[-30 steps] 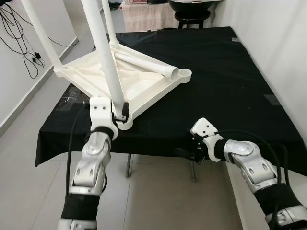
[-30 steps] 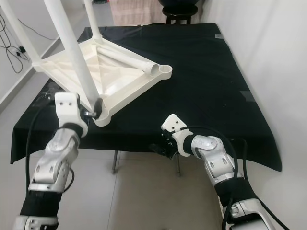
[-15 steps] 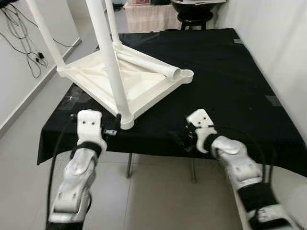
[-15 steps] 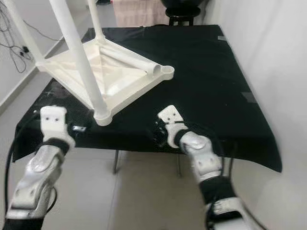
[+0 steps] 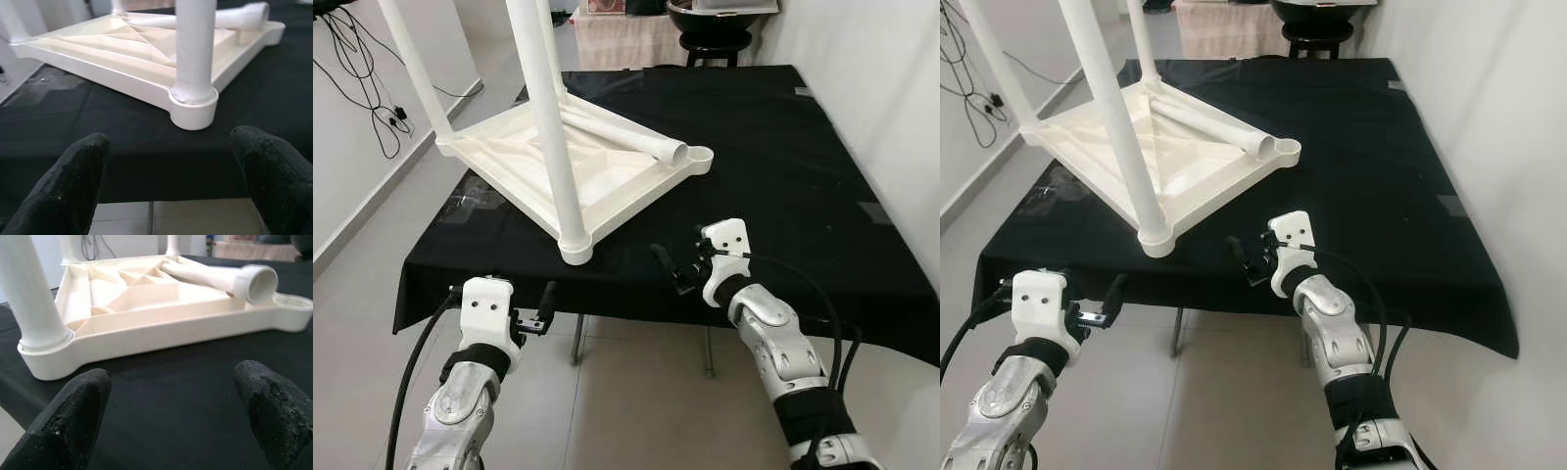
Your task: Building children table
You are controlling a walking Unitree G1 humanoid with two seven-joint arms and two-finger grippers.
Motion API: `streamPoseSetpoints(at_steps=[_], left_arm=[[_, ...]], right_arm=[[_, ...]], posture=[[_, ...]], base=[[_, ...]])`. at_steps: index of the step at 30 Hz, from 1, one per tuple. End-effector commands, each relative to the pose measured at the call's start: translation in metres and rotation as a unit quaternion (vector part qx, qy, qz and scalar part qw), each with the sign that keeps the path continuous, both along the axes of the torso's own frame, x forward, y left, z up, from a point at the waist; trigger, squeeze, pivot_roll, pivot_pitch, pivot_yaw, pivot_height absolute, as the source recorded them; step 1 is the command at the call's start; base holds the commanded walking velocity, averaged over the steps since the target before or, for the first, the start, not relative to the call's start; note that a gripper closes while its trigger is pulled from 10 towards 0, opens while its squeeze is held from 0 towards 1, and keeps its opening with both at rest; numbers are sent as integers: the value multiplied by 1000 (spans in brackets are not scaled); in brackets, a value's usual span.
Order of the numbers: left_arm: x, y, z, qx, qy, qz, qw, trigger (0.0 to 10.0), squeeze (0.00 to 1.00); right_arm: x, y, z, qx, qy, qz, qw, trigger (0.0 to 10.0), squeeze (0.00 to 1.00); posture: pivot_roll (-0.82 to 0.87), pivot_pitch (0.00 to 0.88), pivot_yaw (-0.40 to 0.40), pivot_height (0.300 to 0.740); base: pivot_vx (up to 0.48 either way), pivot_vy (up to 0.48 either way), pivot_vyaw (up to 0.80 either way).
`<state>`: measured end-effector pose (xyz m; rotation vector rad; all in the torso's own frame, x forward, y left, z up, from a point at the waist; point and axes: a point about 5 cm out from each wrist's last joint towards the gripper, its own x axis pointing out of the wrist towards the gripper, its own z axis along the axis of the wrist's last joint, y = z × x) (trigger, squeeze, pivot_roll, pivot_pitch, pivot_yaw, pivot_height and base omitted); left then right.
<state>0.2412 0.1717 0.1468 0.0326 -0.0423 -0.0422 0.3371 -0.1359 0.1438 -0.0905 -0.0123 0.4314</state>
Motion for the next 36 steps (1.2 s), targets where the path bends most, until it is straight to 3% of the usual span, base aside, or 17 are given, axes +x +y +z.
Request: streamPoseSetpoints(at_steps=[1,8,25,36], left_arm=[[1,0,-2,-7,11,-1,1000,10000,0],[2,-2,-3,-7,16,-14,1000,10000,0],[3,-8,-1,-2,16,-58,998,10000,0],[4,-9,0,-2,13,-72,997,10000,0]], right_arm=[[1,4,0,3,-4,4,1000,10000,0],[3,6,-1,3,0,10,1000,10000,0],[4,7,-1,4,-1,16,1000,10000,0],[5,8,-1,1,0,18,1000,10000,0]], posture=[[-7,47,-11,740],[-10,45,-10,740],[-10,47,-10,740],[-11,48,-9,740]], base=[[0,-472,800],[0,-468,275],[0,0,0],[321,0,294]])
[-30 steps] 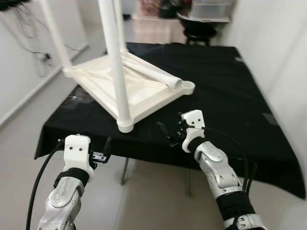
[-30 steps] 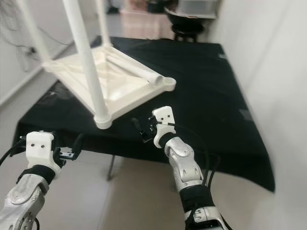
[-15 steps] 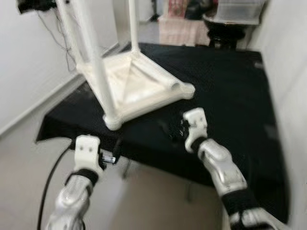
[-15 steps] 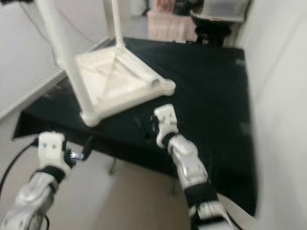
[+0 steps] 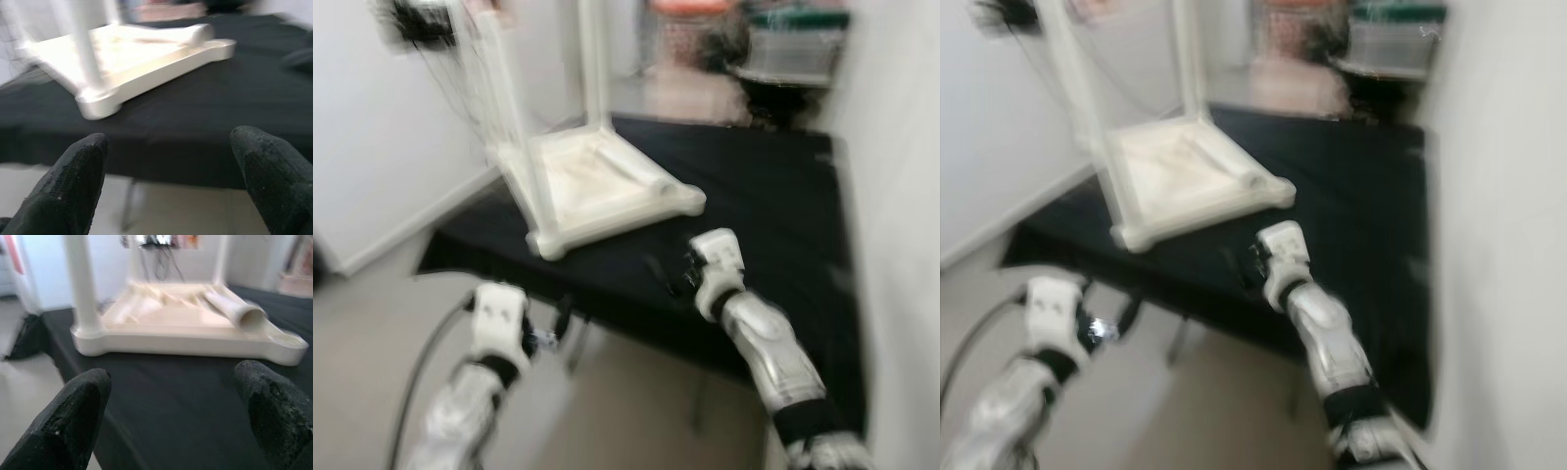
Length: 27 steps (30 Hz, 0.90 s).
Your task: Building children table
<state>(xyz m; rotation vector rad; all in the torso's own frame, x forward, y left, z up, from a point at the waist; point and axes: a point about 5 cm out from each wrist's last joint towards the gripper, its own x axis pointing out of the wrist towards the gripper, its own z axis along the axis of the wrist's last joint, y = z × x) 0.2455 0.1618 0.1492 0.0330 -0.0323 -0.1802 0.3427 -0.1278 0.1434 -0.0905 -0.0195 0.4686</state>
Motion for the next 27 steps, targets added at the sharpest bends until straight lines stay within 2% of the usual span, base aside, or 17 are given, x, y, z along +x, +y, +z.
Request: streamPoseSetpoints(at_steps=[1,18,27], left_arm=[[-1,1,-3,-3,7,-3,1000,10000,0],[0,0,-1,-7,5,-9,1000,10000,0],[0,-1,-2,-9,5,-8,1000,10000,0]], right_arm=[[0,0,-1,0,2,-1,1000,10000,0],[0,1,-2,-5,3,13,1000,10000,0],[-1,5,-1,-20,2,46,999,10000,0]], posture=[[-11,48,-9,740],[-13,47,-12,740],[-10,45,-13,740]], base=[[352,0,0],[348,0,0],[346,0,0]])
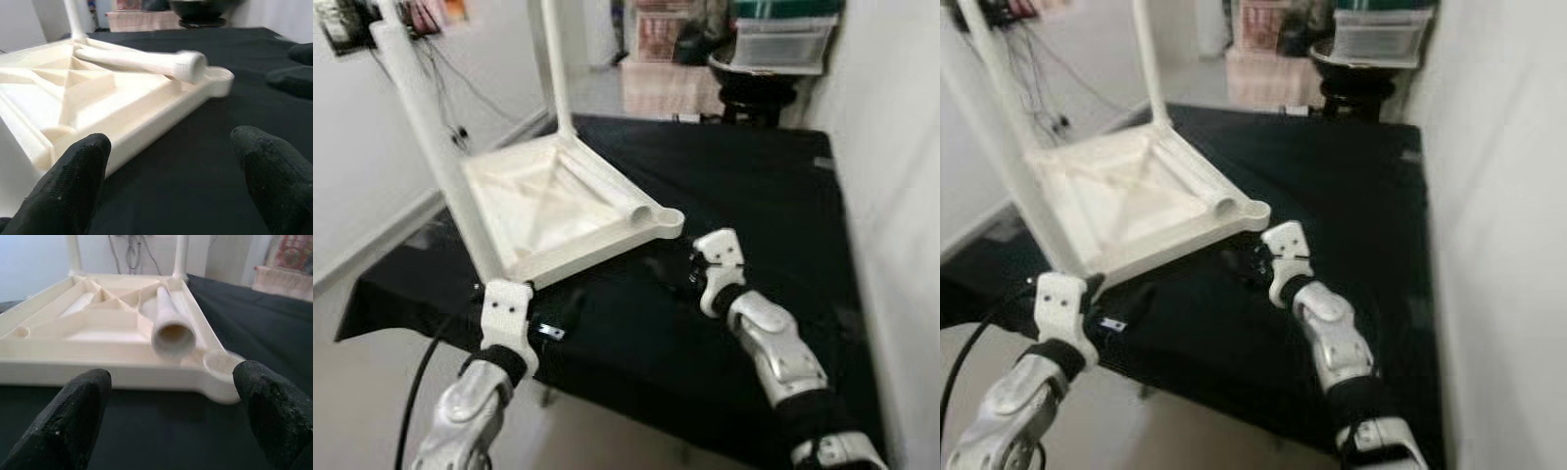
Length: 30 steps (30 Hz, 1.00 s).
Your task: Building children table
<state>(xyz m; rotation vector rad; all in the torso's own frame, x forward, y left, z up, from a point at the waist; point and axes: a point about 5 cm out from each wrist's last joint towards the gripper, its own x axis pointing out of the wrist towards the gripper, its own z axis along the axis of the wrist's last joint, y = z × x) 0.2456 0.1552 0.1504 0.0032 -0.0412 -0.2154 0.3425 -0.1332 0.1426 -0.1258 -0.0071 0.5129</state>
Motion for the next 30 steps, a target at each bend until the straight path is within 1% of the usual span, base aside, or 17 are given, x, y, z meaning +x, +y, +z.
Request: streamPoseSetpoints(at_steps=[1,4,6,7,8,10,11,12,14,16,17,19,20,23,24,27,30], left_arm=[[0,6,-3,6,8,9,1000,10000,0],[0,6,-3,6,10,9,1000,10000,0],[0,5,-4,6,12,9,1000,10000,0],[0,5,-4,6,12,9,1000,10000,0],[0,5,-4,6,13,9,1000,10000,0],[1,4,-4,5,15,7,1000,10000,0],[1,4,-4,5,15,7,1000,10000,0],[1,4,-4,5,16,7,1000,10000,0],[1,2,-6,0,23,1,1000,10000,0],[1,2,-6,0,23,1,1000,10000,0],[0,-1,-6,-5,29,-13,999,10000,0],[-1,-5,-6,-7,32,-25,999,10000,0],[-1,-5,-6,-7,32,-25,999,10000,0],[-1,-7,-6,-8,33,-31,999,10000,0],[-1,-7,-6,-8,33,-31,999,10000,0],[-1,-8,-6,-10,36,-31,999,10000,0],[-2,-8,-6,-10,40,-32,999,10000,0]], right_arm=[[-1,11,1,-6,-1,37,999,10000,0],[-1,12,3,-17,-3,61,998,10000,0],[-1,13,8,-57,-12,108,992,10000,0],[-1,13,8,-57,-12,108,992,10000,0],[-1,14,10,-85,-16,136,987,10000,0],[-6,15,13,-155,-18,210,965,10000,0],[-6,15,13,-155,-18,210,965,10000,0],[-8,15,14,-176,-13,237,955,10000,0],[-11,12,20,-240,-15,293,925,10000,0],[-11,12,20,-240,-15,293,925,10000,0],[-9,8,30,-295,-17,320,900,10000,0],[-7,8,37,-339,-20,333,879,10000,0],[-7,8,37,-339,-20,333,879,10000,0],[-8,19,42,-376,-27,362,853,10000,0],[-8,19,42,-376,-27,362,853,10000,0],[-8,39,40,-392,-29,395,830,10000,0],[-4,54,35,-405,-21,394,825,10000,0]], posture=[[-10,44,-12,740],[-8,43,-11,740],[-10,41,-9,740],[-10,41,-9,740],[-8,39,-11,740],[-6,37,-13,740],[-6,37,-13,740],[-6,37,-13,740],[-3,34,-19,740],[-3,34,-19,740],[-4,31,-23,740],[-2,32,-25,740],[-2,32,-25,740],[-3,36,-29,740],[-3,36,-29,740],[-2,42,-33,740],[-1,45,-34,740]], base=[[334,0,0],[325,0,0],[133,0,0],[0,0,0],[0,0,0],[0,0,0],[0,0,0],[0,0,0],[0,0,0],[0,0,0],[0,0,0],[0,0,0],[0,0,0],[0,0,0],[0,0,0],[0,0,0],[0,0,0]])
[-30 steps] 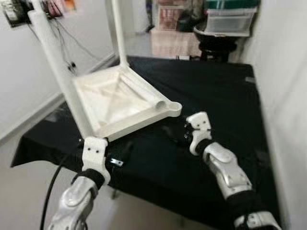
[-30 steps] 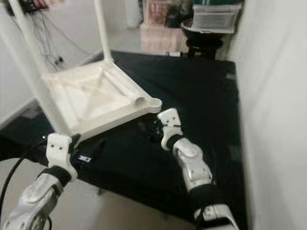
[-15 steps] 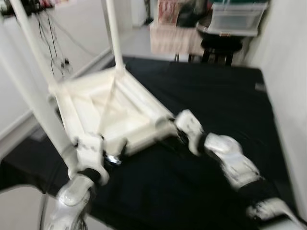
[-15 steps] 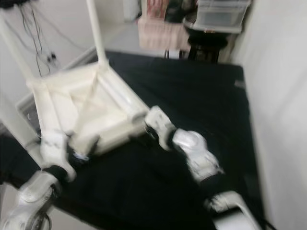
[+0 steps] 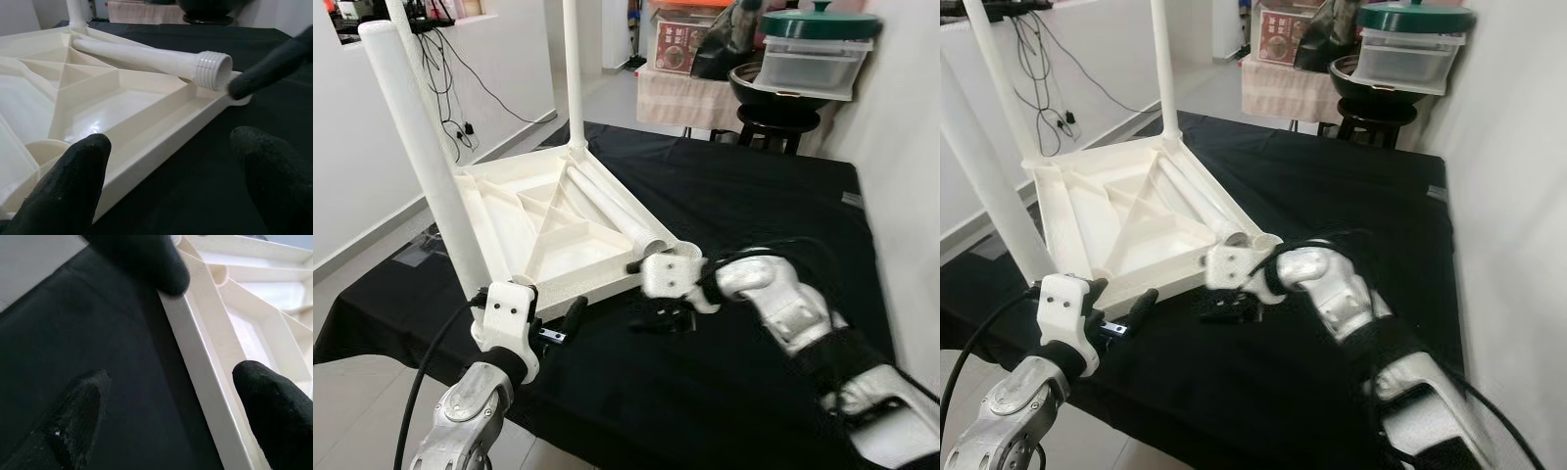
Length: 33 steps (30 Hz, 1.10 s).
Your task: Building children table
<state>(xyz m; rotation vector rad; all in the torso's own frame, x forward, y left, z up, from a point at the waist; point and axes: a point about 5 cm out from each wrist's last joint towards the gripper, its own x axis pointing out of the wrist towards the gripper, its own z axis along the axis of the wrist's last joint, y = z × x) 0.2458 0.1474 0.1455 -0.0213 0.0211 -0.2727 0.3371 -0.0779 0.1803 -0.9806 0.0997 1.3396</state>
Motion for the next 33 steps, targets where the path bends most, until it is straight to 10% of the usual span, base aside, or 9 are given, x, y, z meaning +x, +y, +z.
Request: streamPoseSetpoints(at_steps=[1,30,31,32,33], left_arm=[[-2,0,-1,-1,10,-3,1000,10000,0],[-26,-18,-8,-17,105,-49,993,10000,0],[-26,-18,-8,-17,106,-50,993,10000,0],[-27,-19,-8,-17,106,-51,993,10000,0],[-27,-19,-8,-16,107,-51,993,10000,0]], right_arm=[[6,3,-5,-21,-7,-20,1000,10000,0],[24,66,-33,-179,4,-104,978,10000,0],[23,66,-34,-197,3,-97,976,4157,0],[23,65,-34,-209,2,-92,974,3176,0],[22,65,-34,-223,2,-83,971,0,0]], posture=[[1,49,-34,740],[34,98,-52,740],[35,99,-54,740],[34,99,-55,740],[34,99,-55,740]], base=[[0,0,0],[0,0,0],[0,0,0],[0,0,0],[0,0,0]])
